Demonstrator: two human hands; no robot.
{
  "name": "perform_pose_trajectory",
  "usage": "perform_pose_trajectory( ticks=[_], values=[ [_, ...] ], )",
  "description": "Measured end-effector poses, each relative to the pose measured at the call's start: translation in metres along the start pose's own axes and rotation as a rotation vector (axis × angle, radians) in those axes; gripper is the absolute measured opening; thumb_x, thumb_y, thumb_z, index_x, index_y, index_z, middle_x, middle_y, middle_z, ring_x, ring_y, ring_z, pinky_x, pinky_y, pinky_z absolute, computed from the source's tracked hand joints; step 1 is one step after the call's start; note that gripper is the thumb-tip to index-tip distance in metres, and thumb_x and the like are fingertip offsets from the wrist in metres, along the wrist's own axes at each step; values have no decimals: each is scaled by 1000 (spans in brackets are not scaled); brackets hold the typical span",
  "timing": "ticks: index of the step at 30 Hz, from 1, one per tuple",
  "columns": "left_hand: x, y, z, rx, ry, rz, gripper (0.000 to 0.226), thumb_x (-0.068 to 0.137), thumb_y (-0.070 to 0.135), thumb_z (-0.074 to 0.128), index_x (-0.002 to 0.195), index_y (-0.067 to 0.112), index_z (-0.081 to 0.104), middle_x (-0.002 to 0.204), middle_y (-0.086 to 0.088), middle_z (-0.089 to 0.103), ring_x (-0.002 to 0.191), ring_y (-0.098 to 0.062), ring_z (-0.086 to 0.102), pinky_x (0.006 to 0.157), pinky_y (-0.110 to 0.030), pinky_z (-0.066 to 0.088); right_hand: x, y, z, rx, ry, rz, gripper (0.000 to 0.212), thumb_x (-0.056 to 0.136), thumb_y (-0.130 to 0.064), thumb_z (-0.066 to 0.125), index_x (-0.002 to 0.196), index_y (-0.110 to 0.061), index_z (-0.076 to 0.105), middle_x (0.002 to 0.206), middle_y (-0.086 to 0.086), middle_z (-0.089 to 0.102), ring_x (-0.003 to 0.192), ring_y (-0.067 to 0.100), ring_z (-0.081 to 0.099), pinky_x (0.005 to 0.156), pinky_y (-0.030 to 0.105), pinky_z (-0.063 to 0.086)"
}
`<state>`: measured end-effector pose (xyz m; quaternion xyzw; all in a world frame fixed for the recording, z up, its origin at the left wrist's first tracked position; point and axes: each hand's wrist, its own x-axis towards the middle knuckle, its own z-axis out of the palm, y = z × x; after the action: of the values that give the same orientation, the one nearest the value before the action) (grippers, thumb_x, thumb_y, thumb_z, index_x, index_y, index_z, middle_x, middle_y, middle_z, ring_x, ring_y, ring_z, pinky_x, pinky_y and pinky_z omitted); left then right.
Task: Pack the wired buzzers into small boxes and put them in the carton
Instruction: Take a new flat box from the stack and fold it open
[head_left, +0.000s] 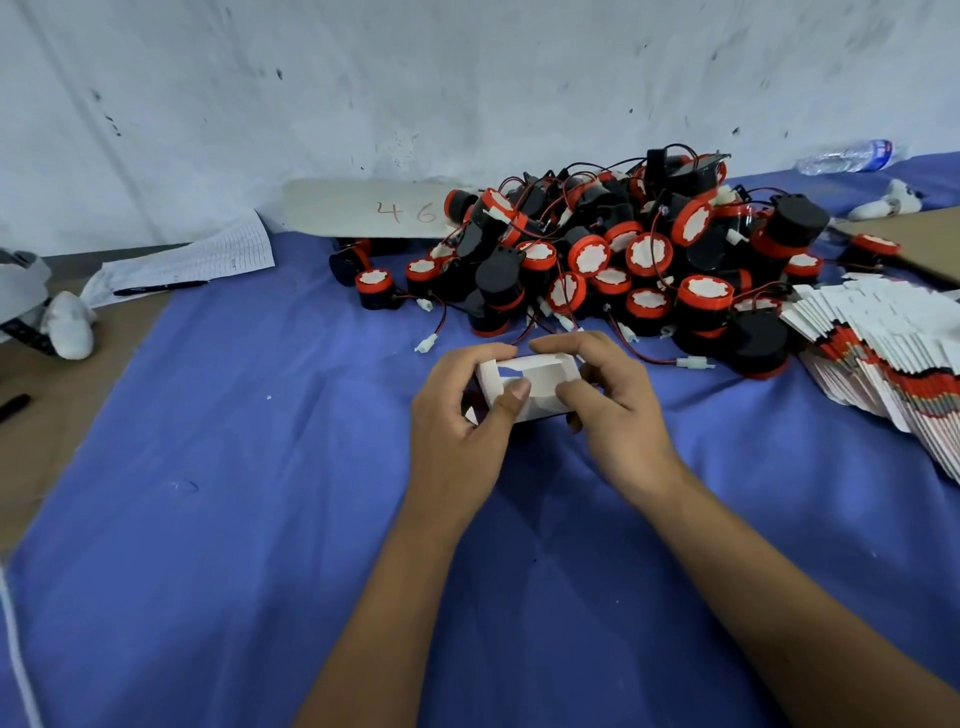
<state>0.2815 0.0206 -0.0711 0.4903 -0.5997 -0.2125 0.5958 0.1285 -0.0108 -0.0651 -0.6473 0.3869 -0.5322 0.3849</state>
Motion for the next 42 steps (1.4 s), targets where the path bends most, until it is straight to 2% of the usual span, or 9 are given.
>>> perform_pose_trajectory(
  ticks=[5,10,15,19,25,28,31,37,42],
  values=[
    [-2,0,4,118,-47,161,27,96,-3,63,117,13,70,118,5,69,114,-20,64,92,-38,54,-1,0,5,-30,140,55,31,86,-5,52,99,-22,73,103,-3,71,83,35,60,65,51,57],
    [-1,-3,4,206,41,187,23,100,9,53,115,16,69,114,9,69,109,-15,63,89,-24,49,1,2,-1,51,240,100,18,100,-11,57,104,-20,72,100,2,73,81,23,68,54,30,55],
    [0,-7,3,219,139,85,18,102,7,58,111,18,68,106,12,67,99,-6,61,80,-10,40,3,4,-4,70,9,25,24,98,-14,58,118,-22,68,106,2,70,59,21,55,51,40,55],
    [0,-7,3,201,184,21,9,105,22,56,102,22,65,94,15,65,89,-7,61,73,-13,41,0,4,-1,-87,-49,-32,30,93,-11,69,116,-31,68,85,-6,69,58,27,60,59,44,57],
    [0,-5,5,239,274,-30,32,105,46,45,79,28,48,67,12,46,65,-12,46,58,-20,33,-4,3,5,-150,9,-96,30,88,-12,76,112,-26,64,80,-3,70,59,22,64,61,49,58],
    [0,-4,4,249,307,-63,34,105,45,45,74,32,40,65,10,43,62,-12,42,57,-21,32,-6,2,8,-235,15,-179,31,87,-15,79,114,-21,66,66,-1,64,59,19,64,58,37,56],
    [0,-5,3,244,270,-60,28,102,48,52,78,34,47,70,13,51,66,-9,49,59,-19,36,-4,5,7,-302,30,-220,31,87,-16,80,113,-19,65,69,-2,64,62,17,63,58,29,52],
    [-2,-6,6,322,115,45,15,87,32,76,94,29,63,95,13,64,90,-8,60,69,-17,44,-3,9,5,-371,126,-250,24,85,-4,73,94,-19,57,91,-1,67,57,15,55,59,41,50],
    [-2,-7,4,261,131,31,9,87,23,70,95,24,66,95,12,67,92,-10,64,73,-22,48,0,8,-1,-290,-5,-208,33,82,-13,79,97,-23,53,108,-1,64,64,18,55,57,36,50]
  ],
)
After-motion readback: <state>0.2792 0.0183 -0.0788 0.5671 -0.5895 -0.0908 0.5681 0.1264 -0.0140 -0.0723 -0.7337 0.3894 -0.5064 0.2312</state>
